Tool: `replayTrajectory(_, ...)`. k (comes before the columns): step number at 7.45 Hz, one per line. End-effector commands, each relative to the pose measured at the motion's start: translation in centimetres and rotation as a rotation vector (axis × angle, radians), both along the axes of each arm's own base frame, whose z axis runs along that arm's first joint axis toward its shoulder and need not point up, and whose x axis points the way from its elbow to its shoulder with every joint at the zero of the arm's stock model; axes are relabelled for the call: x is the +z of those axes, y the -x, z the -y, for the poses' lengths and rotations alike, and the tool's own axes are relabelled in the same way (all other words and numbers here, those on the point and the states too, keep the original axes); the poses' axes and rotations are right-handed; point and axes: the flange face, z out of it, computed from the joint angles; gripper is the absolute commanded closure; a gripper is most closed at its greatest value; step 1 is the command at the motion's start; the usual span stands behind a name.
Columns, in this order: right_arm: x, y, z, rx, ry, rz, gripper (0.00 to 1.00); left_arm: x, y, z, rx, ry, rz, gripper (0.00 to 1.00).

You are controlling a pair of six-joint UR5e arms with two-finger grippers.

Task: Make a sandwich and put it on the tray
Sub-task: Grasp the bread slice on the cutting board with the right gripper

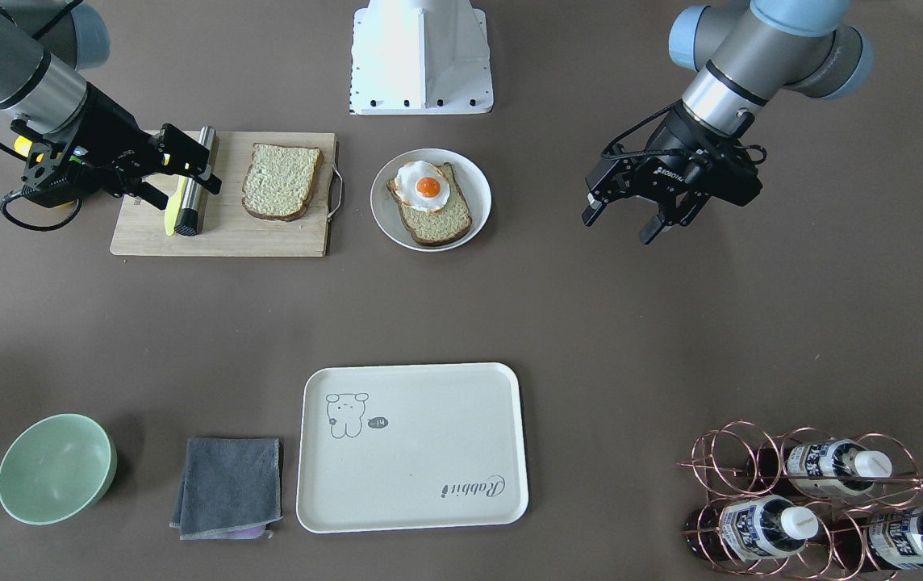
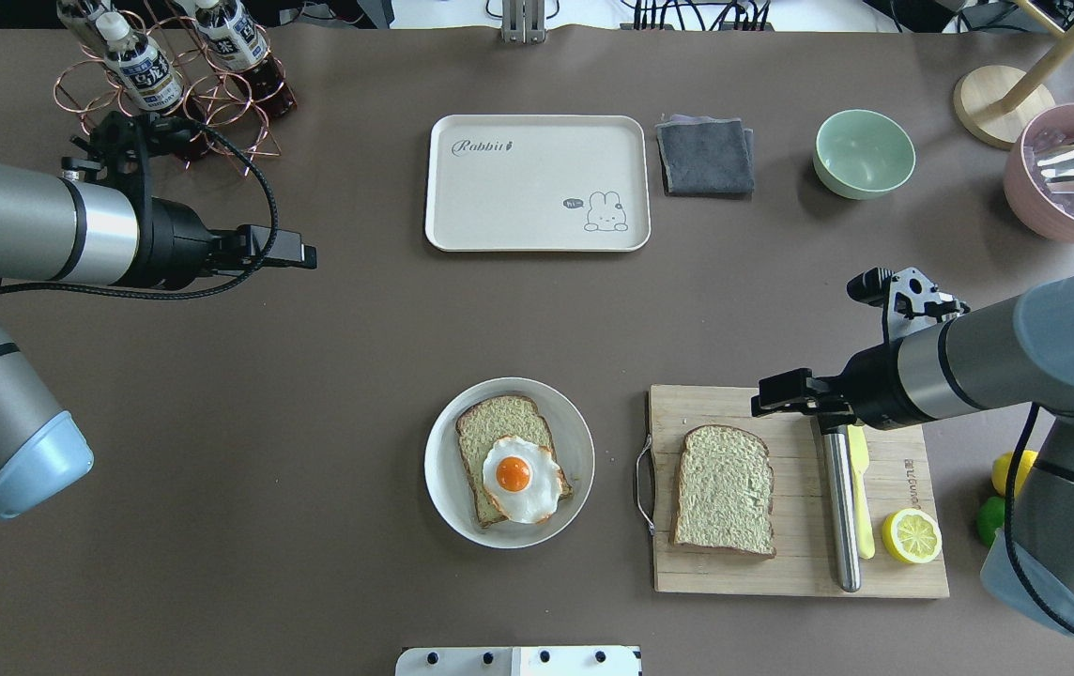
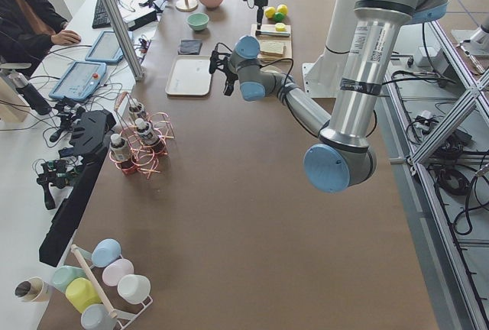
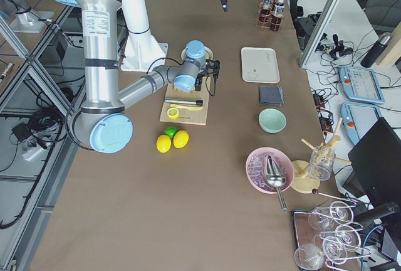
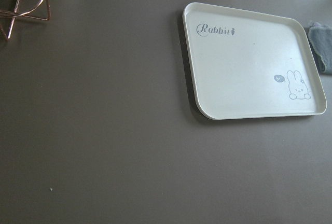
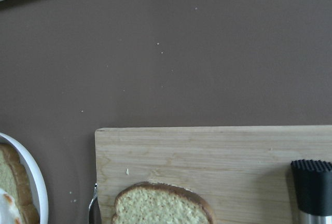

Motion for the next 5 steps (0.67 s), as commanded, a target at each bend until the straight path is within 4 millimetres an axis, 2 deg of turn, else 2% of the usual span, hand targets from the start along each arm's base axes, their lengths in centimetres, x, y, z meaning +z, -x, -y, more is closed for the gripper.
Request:
replayTrajectory(1,0.4,3.9,-3.6,-0.009,-0.001,-0.022,0.0,0.1,-0.1,0.1,0.0,0.002,0.002,0.02)
replayTrajectory(3,1.2,5.8,-5.6,-0.01,-0.029,-0.043,0.01,0.0,-0.1,0.1,0.0,0.0,0.0,0.02)
replayTrajectory(5,2.6,5.9,-6.8,-0.005,-0.028,-0.037,0.01,0.0,-0.1,0.1,0.0,0.0,0.0,0.02)
